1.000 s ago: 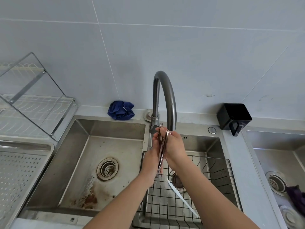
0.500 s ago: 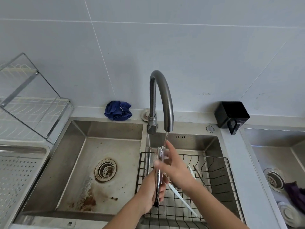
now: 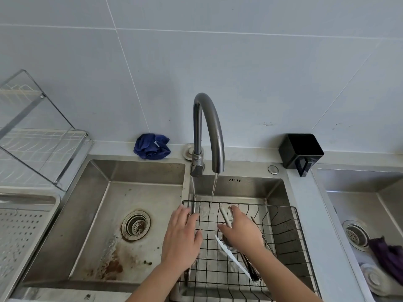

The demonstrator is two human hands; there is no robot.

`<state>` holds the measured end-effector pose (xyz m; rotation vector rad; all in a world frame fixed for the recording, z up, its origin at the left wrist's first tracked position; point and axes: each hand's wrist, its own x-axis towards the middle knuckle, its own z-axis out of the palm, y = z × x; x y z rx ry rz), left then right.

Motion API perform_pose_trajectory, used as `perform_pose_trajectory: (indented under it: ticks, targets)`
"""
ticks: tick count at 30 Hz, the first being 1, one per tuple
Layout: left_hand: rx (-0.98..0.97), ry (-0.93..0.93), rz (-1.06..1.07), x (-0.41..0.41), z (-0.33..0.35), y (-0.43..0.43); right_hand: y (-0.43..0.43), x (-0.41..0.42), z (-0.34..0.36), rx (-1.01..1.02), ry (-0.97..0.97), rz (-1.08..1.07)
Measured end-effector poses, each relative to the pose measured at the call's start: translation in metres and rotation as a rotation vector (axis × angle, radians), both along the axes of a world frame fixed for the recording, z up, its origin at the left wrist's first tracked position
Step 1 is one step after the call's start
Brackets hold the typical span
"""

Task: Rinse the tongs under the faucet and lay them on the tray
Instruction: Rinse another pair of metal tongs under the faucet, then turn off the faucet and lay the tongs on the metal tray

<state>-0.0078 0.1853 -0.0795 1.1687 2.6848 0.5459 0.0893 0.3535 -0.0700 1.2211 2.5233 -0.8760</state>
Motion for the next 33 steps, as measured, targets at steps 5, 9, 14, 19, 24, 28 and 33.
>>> perform_pose_trajectory:
  ticks: [5,9,14,19,24,28,33]
  targets:
    - [-0.218,0.046,-0.073,-0.001,-0.025,-0.009,-0.012,0.005,-0.02,0.059,-0.055,0.031]
    - [-0.234,0.062,-0.088,0.002,-0.038,-0.015,-0.014,0.007,-0.025,0.071,-0.086,0.049]
    - [-0.223,0.081,-0.082,0.002,-0.039,-0.015,0.002,-0.005,-0.002,0.188,0.135,0.042]
    - [-0.242,0.07,-0.071,0.002,-0.039,-0.015,0.025,-0.062,0.04,0.169,0.327,0.034]
    - [-0.236,0.045,-0.069,0.002,-0.035,-0.015,0.037,-0.118,0.058,-0.008,0.364,0.094]
    - [-0.225,0.043,-0.073,0.001,-0.036,-0.016,0.04,-0.136,0.06,0.029,0.308,0.086]
    - [-0.237,0.056,-0.074,0.002,-0.037,-0.016,0.041,-0.139,0.064,0.107,0.284,0.116]
